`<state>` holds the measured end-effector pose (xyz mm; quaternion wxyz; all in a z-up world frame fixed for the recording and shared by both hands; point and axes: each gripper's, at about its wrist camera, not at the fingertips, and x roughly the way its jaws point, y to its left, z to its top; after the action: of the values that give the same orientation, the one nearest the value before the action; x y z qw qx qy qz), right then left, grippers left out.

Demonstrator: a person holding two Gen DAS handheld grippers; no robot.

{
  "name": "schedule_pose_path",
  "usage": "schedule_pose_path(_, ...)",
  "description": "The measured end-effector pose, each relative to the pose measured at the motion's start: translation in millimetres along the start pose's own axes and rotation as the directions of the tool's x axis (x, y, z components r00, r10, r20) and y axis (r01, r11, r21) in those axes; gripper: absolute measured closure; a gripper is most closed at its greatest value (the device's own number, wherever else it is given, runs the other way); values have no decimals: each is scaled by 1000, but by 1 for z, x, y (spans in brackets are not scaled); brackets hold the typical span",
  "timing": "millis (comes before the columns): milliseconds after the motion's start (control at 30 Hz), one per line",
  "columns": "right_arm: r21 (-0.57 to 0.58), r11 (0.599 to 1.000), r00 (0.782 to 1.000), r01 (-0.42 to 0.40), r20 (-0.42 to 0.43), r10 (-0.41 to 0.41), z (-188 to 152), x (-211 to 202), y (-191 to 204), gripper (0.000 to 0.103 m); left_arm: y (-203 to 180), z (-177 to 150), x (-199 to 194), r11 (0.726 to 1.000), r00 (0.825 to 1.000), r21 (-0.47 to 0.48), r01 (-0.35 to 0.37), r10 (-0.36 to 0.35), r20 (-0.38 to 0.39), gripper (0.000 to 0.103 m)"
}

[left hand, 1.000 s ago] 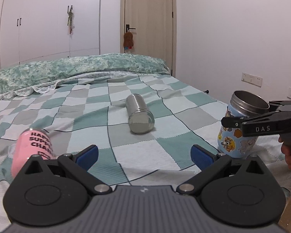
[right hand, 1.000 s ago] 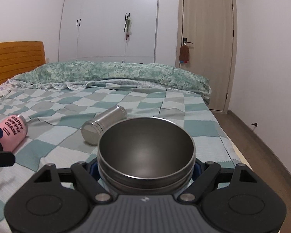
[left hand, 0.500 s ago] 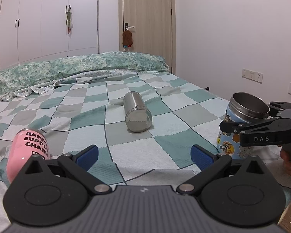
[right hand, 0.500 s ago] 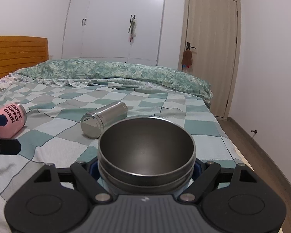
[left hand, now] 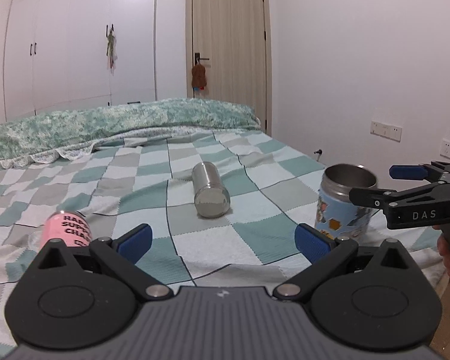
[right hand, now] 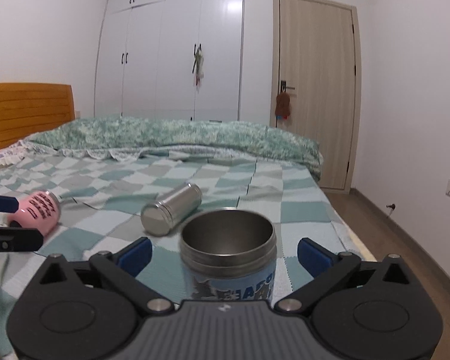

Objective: Flip cup upright
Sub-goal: 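Set the light-blue cup down on the bed and open the right tool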

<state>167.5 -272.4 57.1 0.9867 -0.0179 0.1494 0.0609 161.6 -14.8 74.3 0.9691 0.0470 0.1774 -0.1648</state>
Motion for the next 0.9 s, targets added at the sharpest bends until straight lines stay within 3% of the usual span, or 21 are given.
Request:
schedule_pose_path(233, 7, 1000, 997, -13, 76, 13, -7, -58, 31, 0, -6, -11, -55, 998, 997, -49, -25, 28, 71, 0)
schedule_pose_path(433, -9, 1000, 992, -10, 125, 11, -43, -100, 72, 0, -15, -48, -88, 992, 990, -88, -92, 101, 97, 0)
schedule_pose_path(700, 43, 997, 982, 57, 178, -63, -93, -124, 88, 0, -26, -102, -104, 975, 962, -123, -184, 204, 184, 0)
schedule_pose_path(900, 73, 995, 973, 75, 213, -89, -98, -131, 83, 0, -27, -109, -106, 969, 950, -130, -209, 233, 210, 0)
